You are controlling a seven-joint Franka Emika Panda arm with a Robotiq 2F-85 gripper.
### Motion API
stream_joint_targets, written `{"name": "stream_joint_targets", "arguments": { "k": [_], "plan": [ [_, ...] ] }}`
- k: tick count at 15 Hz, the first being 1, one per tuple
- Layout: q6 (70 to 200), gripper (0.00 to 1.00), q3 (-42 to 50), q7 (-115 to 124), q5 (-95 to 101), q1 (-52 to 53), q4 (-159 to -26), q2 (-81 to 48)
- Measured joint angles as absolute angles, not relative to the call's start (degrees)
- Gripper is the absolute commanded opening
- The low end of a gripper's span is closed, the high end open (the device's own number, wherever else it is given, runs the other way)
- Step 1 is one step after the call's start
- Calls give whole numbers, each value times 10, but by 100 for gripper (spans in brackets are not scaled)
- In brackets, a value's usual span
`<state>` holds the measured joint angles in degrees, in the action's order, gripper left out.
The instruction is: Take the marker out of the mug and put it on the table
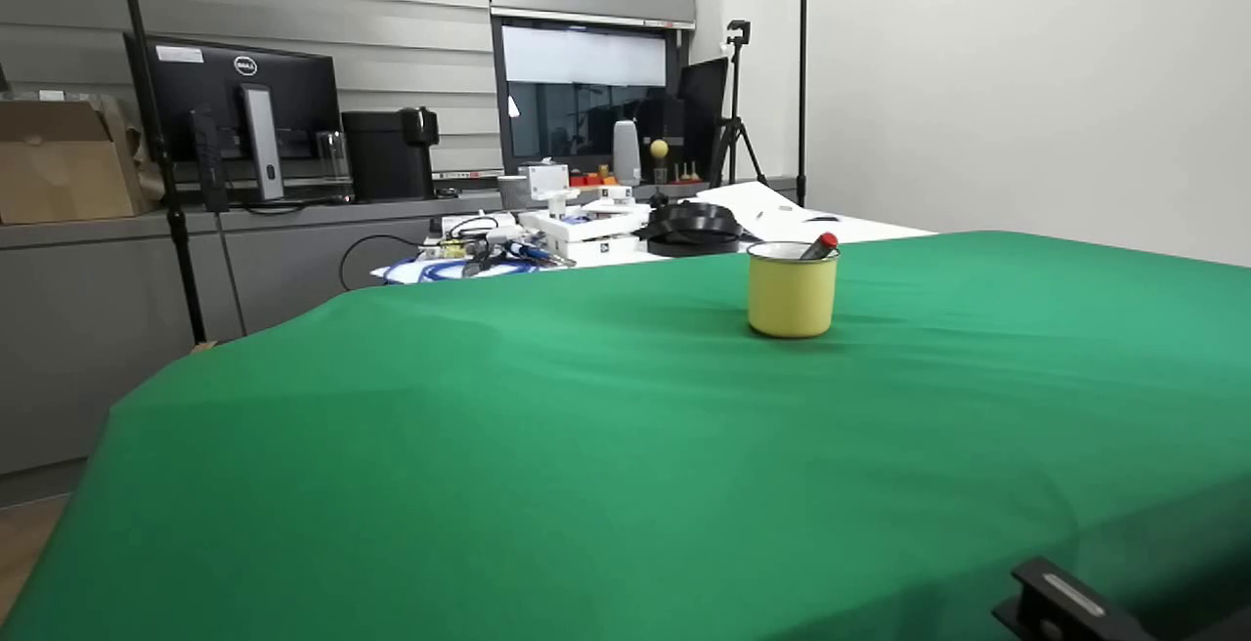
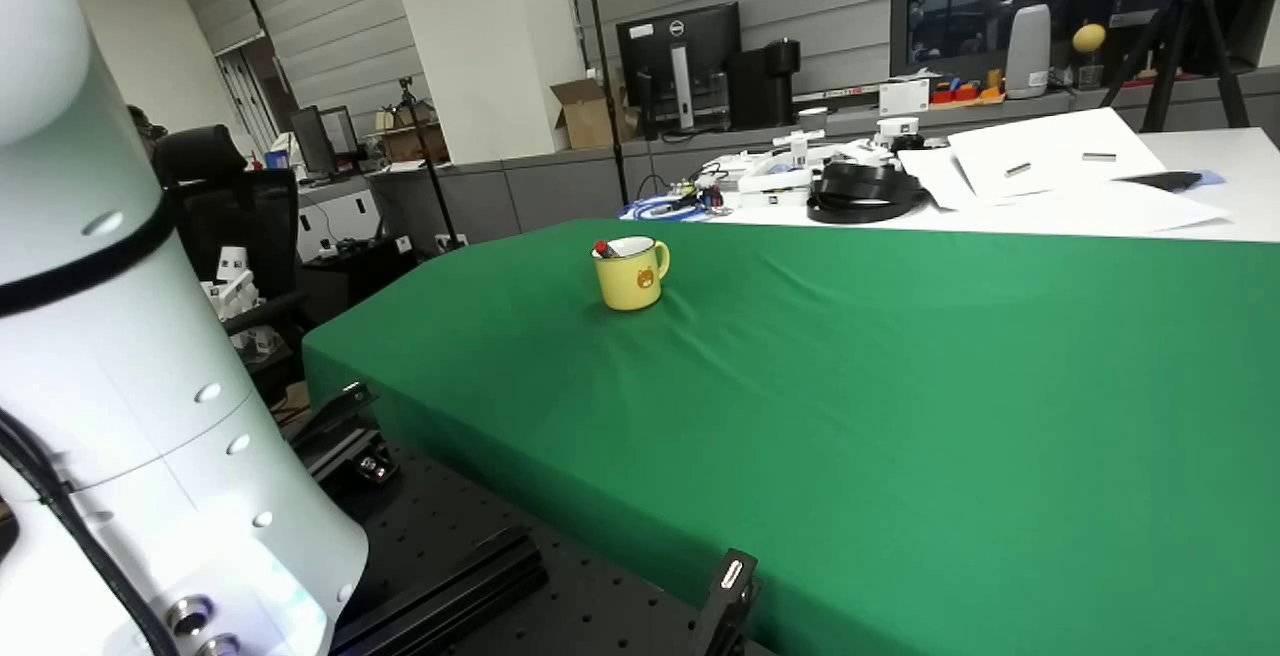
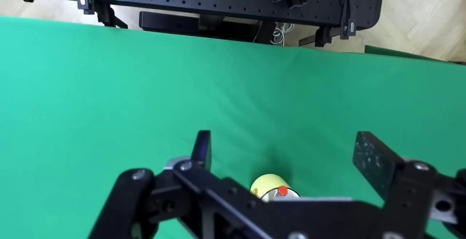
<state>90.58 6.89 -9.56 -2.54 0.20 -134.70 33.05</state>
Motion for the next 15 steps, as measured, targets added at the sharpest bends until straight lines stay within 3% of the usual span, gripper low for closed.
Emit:
{"name": "stream_joint_targets", "arguments": {
  "k": [15],
  "plan": [
    [962, 100, 11, -102, -30, 10, -1190, 27]
  ]
}}
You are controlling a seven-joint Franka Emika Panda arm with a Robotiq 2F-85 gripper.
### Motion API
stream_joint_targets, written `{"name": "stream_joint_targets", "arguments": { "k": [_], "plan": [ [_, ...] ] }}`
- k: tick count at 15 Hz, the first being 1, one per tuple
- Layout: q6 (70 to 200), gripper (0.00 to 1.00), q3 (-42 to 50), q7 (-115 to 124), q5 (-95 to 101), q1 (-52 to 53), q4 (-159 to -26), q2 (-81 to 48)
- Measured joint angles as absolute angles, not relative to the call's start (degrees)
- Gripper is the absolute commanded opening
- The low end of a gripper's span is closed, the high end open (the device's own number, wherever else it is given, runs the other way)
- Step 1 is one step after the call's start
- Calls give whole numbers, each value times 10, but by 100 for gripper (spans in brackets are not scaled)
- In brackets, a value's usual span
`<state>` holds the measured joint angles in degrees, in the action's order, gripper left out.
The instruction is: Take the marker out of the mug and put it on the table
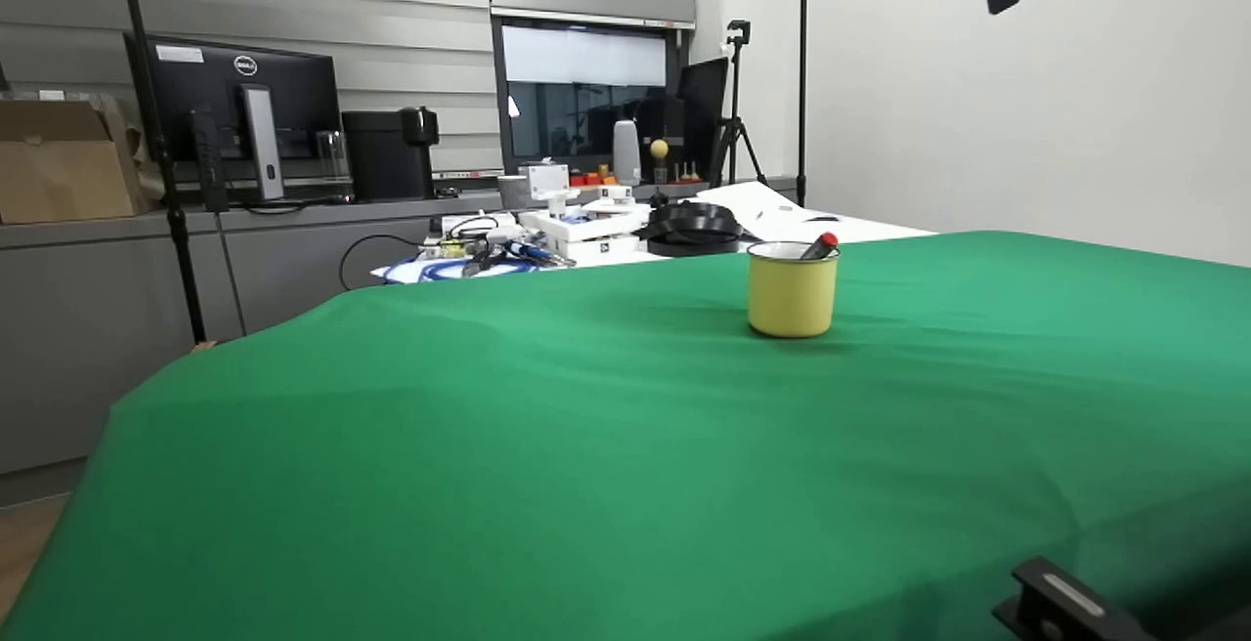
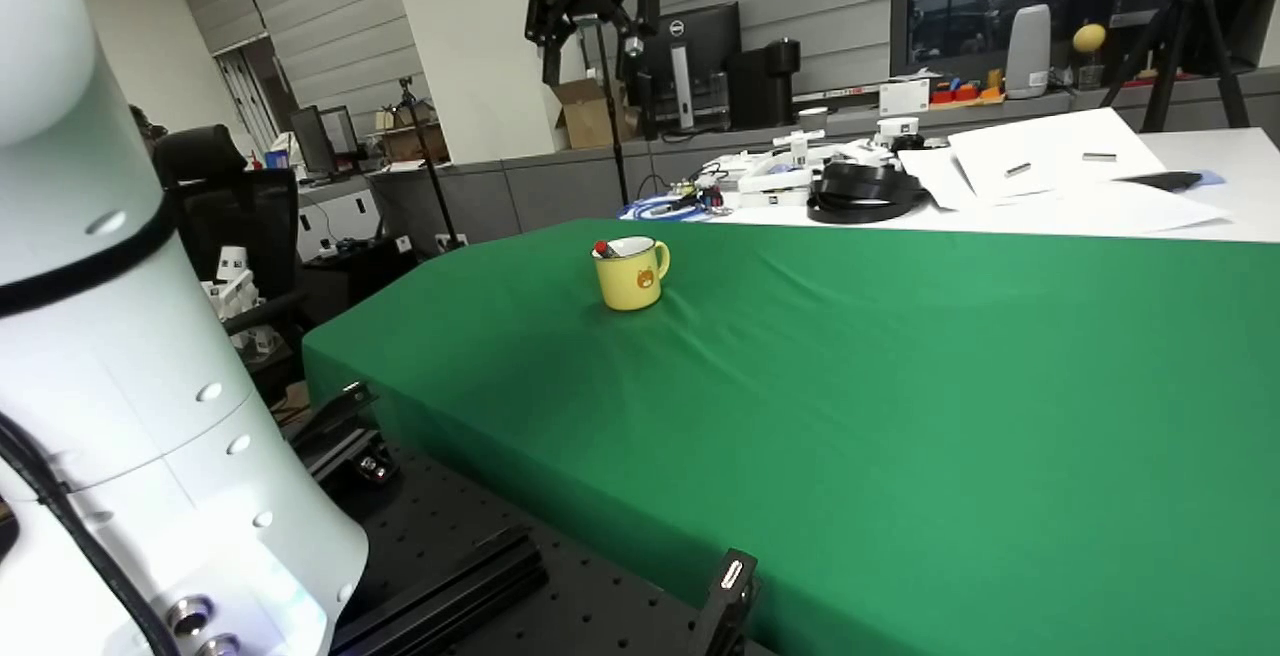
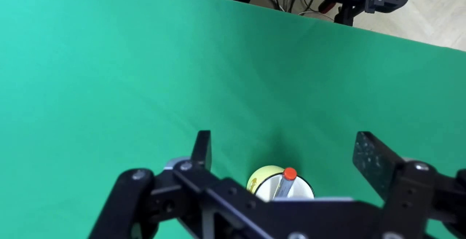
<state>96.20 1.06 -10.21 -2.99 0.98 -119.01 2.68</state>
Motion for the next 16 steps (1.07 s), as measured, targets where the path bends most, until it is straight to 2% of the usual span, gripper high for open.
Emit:
{"name": "stream_joint_targets", "arguments": {
  "k": [9, 16],
  "plan": [
    [989, 100, -11, -93, -102, 11, -1115, -122],
    [991, 100, -13, -93, -104, 10, -1105, -133]
  ]
}}
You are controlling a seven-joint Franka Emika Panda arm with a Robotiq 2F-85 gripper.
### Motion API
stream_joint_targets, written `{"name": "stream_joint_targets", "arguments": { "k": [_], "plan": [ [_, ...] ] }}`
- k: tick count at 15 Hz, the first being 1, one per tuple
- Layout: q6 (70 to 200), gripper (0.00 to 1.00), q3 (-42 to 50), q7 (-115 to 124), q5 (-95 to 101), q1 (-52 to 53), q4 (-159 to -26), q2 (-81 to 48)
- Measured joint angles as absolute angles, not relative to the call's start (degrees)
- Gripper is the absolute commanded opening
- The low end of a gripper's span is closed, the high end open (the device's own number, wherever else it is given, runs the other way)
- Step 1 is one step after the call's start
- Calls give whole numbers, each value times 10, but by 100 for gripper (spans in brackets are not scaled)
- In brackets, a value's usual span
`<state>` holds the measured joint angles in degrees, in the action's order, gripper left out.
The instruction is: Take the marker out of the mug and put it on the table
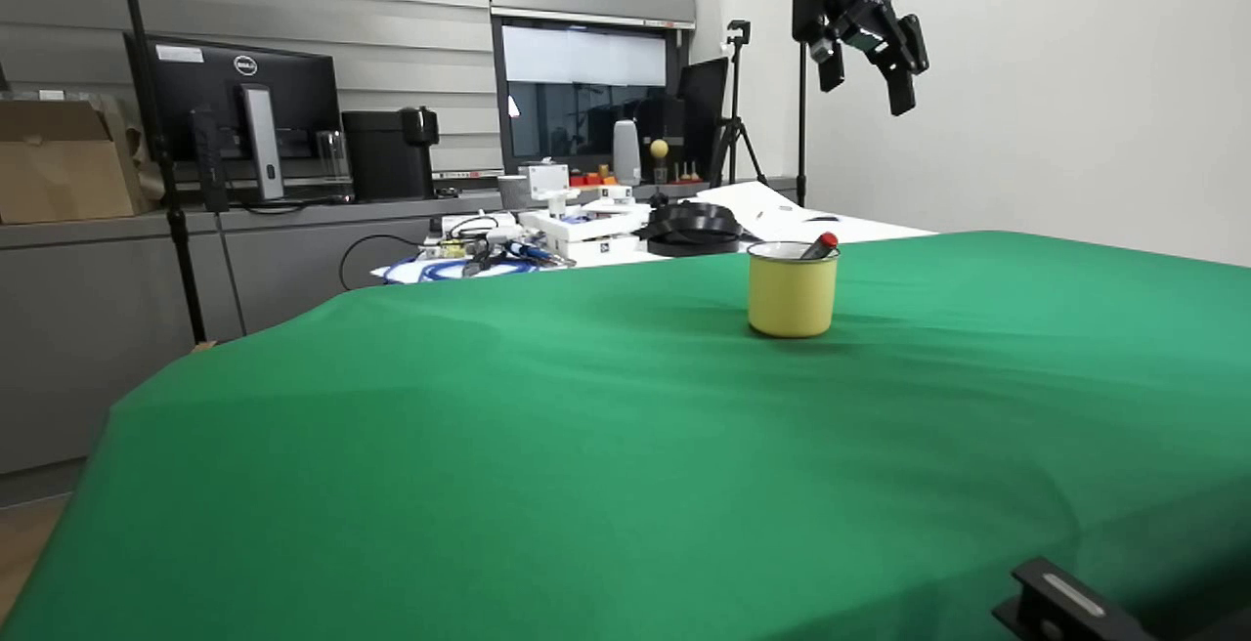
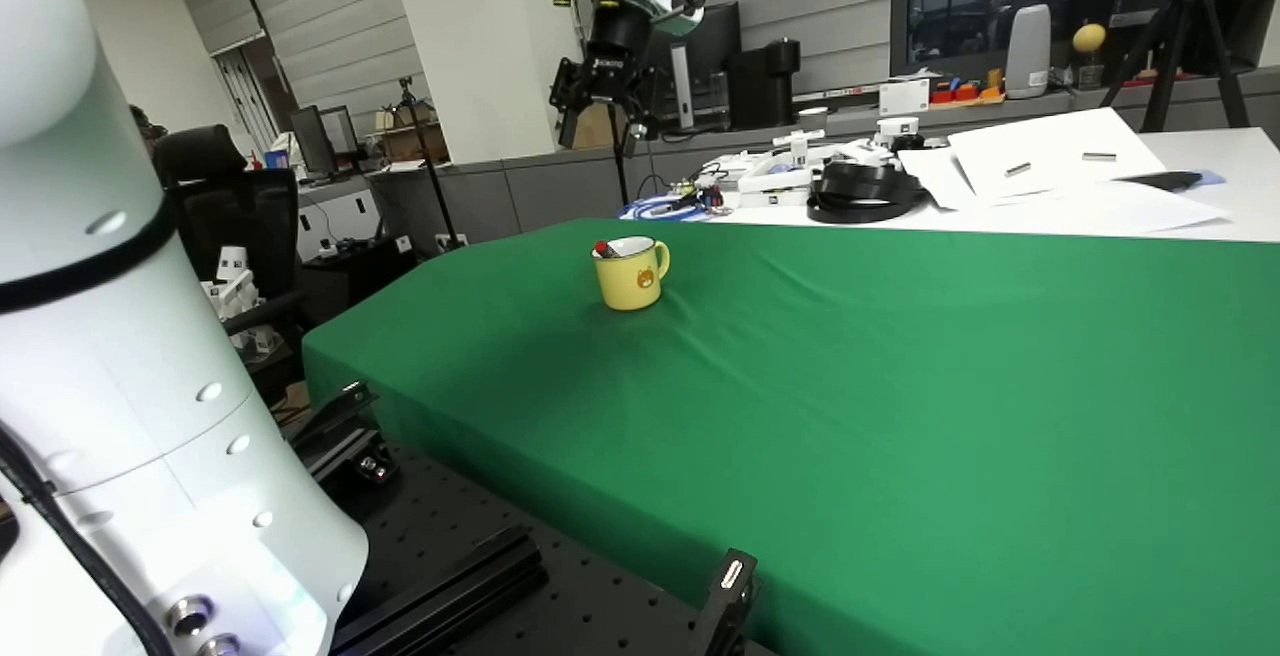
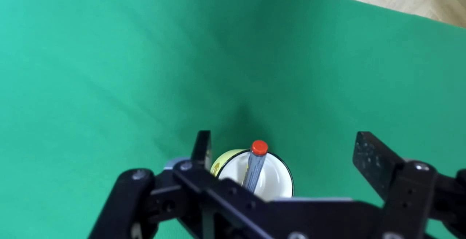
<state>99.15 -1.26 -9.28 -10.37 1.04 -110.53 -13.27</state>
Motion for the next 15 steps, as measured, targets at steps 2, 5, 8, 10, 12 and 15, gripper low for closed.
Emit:
{"name": "stream_joint_targets", "arguments": {
  "k": [2, 5, 8, 10, 12, 15],
  "plan": [
    [992, 100, -13, -96, -103, 10, -1106, -134],
    [1004, 100, -13, -96, -129, 6, -1101, -148],
    [1010, 100, -12, -96, -167, -4, -1085, -181],
    [1013, 100, -12, -96, -188, -10, -1073, -209],
    [1012, 100, -12, -96, -205, -15, -1060, -238],
    [1008, 100, -13, -95, -219, -18, -1043, -283]
  ]
}}
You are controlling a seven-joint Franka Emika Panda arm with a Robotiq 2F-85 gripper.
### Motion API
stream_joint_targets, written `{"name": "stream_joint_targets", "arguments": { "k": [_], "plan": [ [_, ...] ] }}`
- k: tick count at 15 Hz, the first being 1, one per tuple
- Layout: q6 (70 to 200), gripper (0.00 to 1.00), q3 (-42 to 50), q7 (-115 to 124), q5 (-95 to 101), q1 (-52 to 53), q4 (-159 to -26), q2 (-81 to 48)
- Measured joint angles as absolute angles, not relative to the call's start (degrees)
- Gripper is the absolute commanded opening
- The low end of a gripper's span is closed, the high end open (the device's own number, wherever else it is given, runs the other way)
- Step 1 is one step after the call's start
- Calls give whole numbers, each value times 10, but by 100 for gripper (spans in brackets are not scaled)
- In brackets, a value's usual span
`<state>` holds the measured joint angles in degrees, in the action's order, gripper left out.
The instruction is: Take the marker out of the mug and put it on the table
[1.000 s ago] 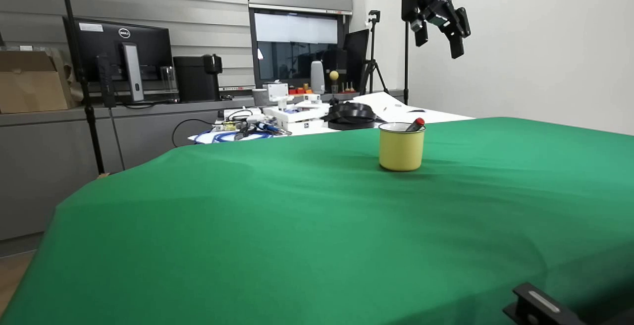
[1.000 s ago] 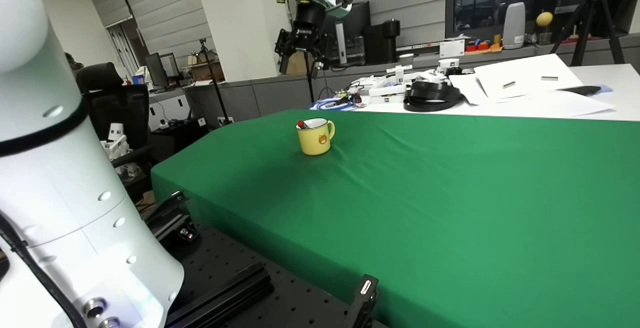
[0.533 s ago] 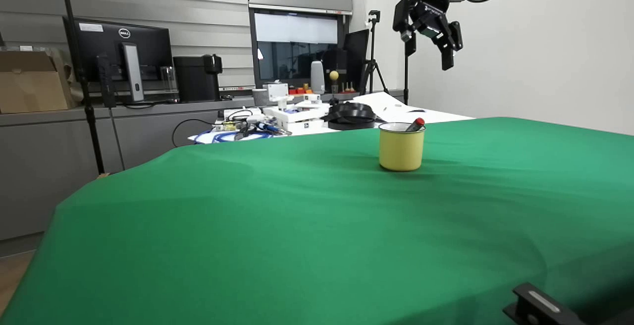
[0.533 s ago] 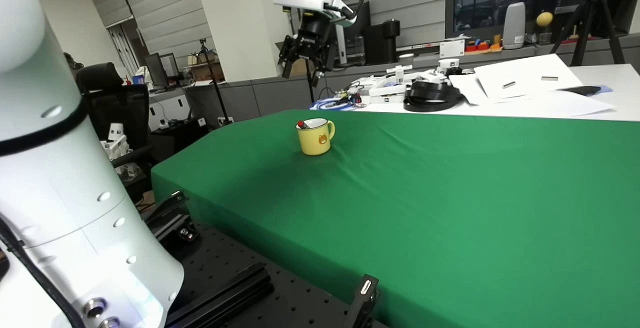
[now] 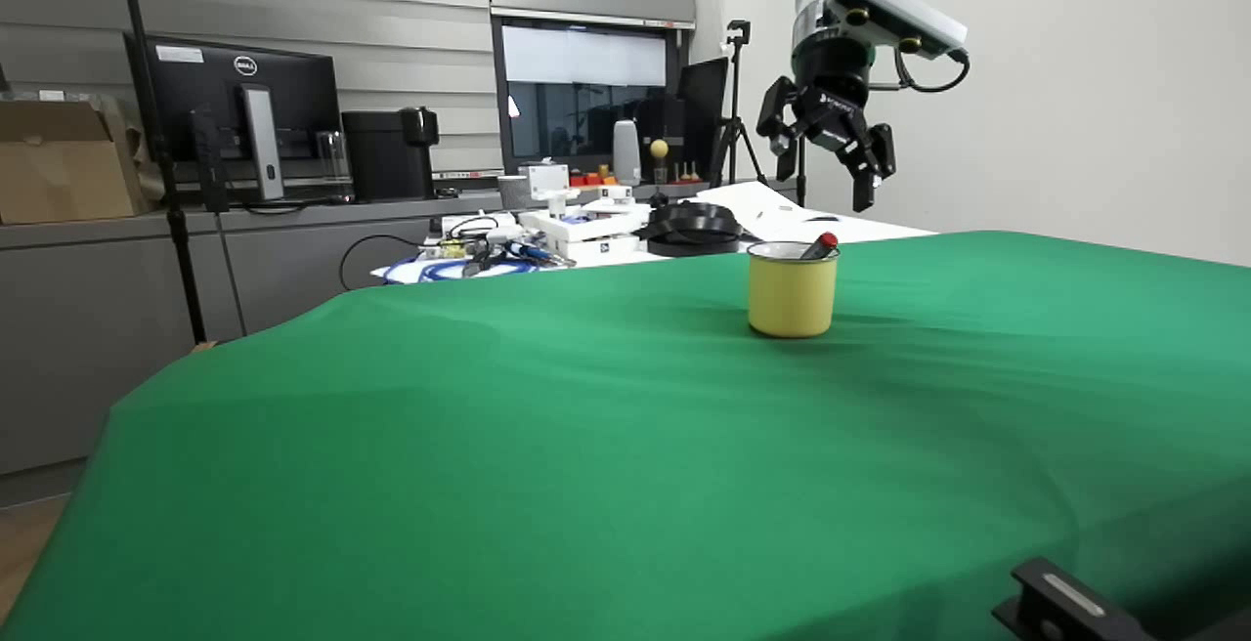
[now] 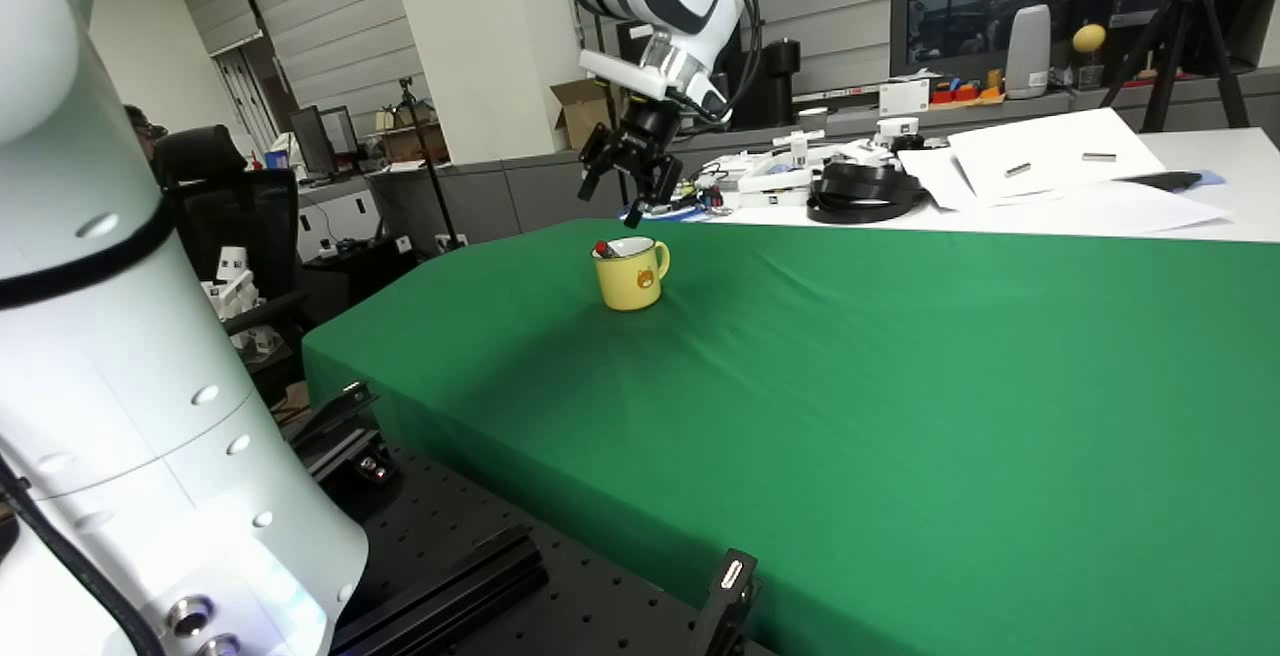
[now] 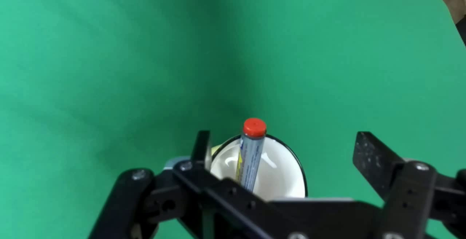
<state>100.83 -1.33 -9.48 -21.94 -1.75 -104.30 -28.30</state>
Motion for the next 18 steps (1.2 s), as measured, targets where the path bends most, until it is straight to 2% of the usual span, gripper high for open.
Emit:
{"name": "stream_joint_targets", "arguments": {
  "k": [4, 5, 6, 7, 16, 18],
  "plan": [
    [999, 100, -20, -92, -227, -18, -1021, -329],
    [994, 75, -22, -91, -227, -18, -1015, -337],
    [990, 73, -23, -90, -227, -18, -1010, -343],
    [988, 67, -24, -90, -227, -18, -1005, -348],
    [967, 5, -25, -89, -227, -20, -979, -370],
    [959, 5, -25, -87, -227, -21, -971, -376]
  ]
}}
